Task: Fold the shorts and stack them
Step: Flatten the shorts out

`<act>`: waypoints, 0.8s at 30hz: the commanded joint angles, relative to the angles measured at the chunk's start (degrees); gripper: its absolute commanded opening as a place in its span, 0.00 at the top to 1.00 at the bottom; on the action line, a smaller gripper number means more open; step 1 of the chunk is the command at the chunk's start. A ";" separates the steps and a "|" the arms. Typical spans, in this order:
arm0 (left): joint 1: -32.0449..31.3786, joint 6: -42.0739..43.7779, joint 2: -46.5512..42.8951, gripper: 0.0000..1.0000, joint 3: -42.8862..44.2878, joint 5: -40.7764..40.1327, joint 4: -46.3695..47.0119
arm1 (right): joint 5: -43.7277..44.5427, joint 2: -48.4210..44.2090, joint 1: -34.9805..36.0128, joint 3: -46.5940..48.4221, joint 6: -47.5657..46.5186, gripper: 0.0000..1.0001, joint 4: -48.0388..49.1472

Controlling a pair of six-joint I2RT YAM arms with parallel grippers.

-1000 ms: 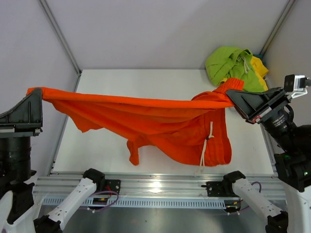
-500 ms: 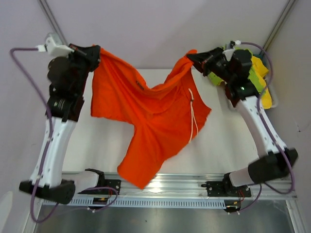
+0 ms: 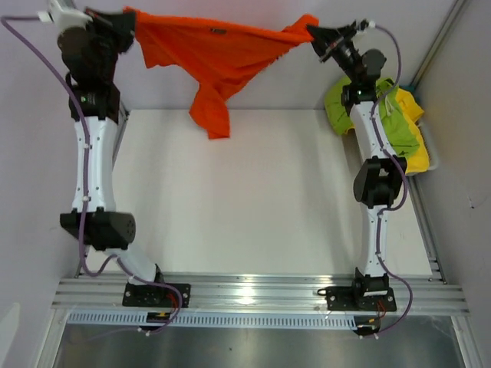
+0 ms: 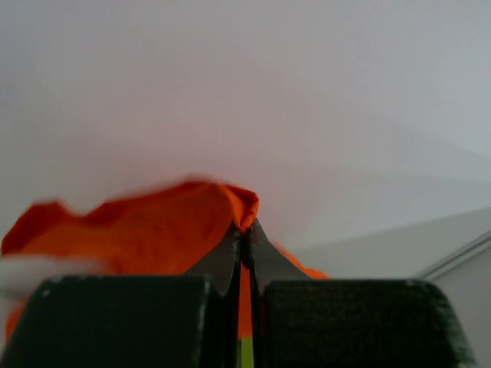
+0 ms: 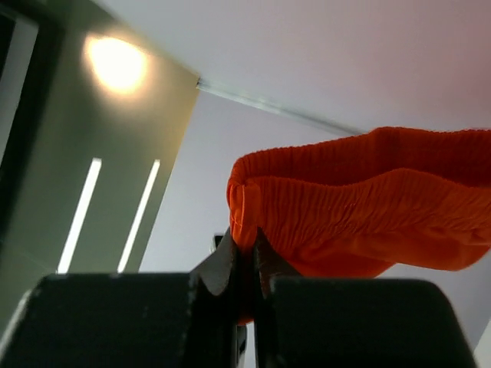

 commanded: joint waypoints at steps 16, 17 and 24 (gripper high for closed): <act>-12.17 -3.77 -37.68 1.00 -100.14 -3.45 41.58 | -8.63 -18.66 -4.02 -79.85 -25.10 1.00 7.74; -12.17 -2.80 -40.25 1.00 -100.33 -3.98 38.58 | -7.84 -19.90 -4.11 -80.38 -28.09 1.00 0.14; -12.69 -0.86 -58.90 1.00 -101.21 -8.73 11.97 | 6.30 -28.52 -2.53 -79.51 -53.59 1.00 -32.93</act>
